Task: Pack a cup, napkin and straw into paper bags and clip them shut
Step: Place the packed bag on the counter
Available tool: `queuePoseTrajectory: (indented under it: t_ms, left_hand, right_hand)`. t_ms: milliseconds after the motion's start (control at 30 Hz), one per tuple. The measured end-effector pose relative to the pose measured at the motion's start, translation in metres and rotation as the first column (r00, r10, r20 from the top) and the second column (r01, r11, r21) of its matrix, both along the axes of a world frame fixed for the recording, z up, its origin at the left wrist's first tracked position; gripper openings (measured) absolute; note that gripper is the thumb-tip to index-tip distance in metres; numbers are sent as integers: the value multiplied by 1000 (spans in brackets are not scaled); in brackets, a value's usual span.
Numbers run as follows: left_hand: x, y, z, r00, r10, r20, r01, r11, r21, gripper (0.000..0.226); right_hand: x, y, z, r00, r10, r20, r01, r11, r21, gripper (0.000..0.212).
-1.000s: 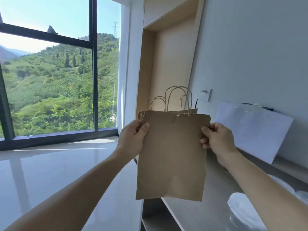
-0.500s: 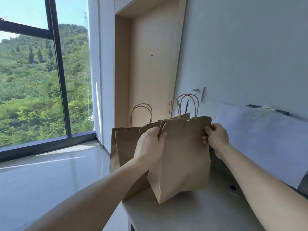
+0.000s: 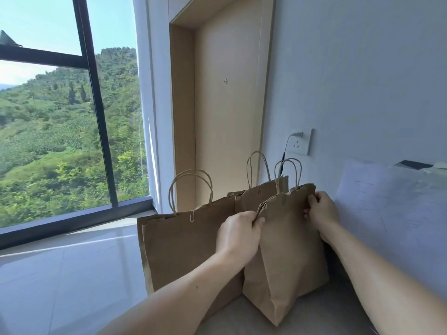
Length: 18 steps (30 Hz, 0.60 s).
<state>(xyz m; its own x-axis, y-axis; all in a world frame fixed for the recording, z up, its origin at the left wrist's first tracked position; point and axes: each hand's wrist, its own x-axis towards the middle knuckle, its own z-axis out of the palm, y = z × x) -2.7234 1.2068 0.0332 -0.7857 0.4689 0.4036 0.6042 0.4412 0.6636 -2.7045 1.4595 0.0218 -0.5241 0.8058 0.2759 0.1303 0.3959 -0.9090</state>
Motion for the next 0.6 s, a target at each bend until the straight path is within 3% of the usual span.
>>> queuePoseTrajectory:
  t_ms: [400, 533, 600]
  left_hand:
    - [-5, -2, -20, 1000, -8, -24, 9, 1000, 18, 36]
    - [-5, -2, -15, 999, 6, -32, -8, 999, -50, 40]
    - [-3, -4, -9, 998, -13, -56, 8, 996, -86, 25]
  right_hand:
    - [4, -5, -17, 993, -36, -109, 33, 999, -24, 18]
    - [15, -15, -9, 997, -20, -75, 18, 999, -31, 25]
    - [26, -24, -2, 1000, -9, 3, 9, 1000, 0, 39]
